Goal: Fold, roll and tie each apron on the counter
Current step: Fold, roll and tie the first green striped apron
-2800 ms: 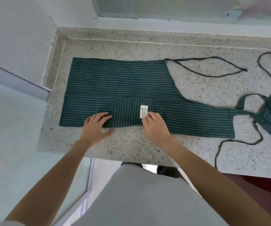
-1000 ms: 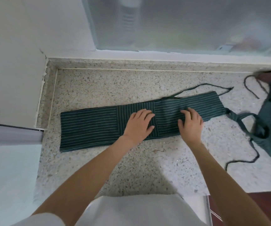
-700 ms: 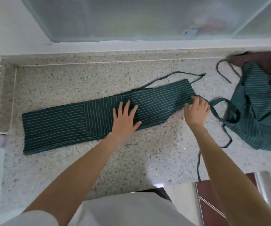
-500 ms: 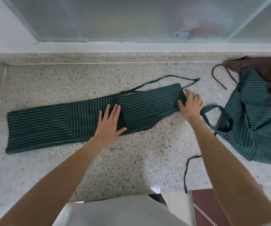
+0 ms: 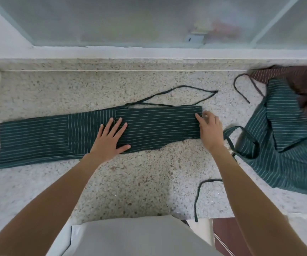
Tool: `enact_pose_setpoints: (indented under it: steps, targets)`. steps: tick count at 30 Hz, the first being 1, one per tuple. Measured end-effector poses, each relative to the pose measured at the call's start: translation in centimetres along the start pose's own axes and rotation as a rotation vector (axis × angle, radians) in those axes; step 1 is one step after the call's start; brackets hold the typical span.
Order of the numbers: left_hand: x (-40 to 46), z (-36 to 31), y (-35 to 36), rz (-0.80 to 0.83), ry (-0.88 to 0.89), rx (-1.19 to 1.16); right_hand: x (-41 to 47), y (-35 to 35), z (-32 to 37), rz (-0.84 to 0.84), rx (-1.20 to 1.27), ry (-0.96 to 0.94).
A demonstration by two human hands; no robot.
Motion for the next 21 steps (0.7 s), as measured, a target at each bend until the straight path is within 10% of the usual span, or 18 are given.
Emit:
enact_pose_setpoints:
  steps: [7, 15, 21]
  targets:
    - [-2.9, 0.8, -0.8, -0.304, 0.010, -0.367, -4.8, -1.7, 9.2, -0.154, 0.183, -0.098]
    - [-14.1, 10.2, 2.4, -0.523, -0.449, -0.450, -9.3, 3.3, 31.1, 0.199, 0.311, -0.544]
    - [-19.6, 17.4, 2.2, -0.566, -0.715, -0.439, -10.5, 6.0, 34.2, 0.168, 0.387, -0.310]
Point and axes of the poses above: each hand's wrist, its own x-axis towards the middle knuckle, its own y-axis out of the palm, z = x × y, the point moved 3 cm from there along x, towards the middle knuckle, and after that the axes turned 7 degrees about y, right-handed, at the moved point
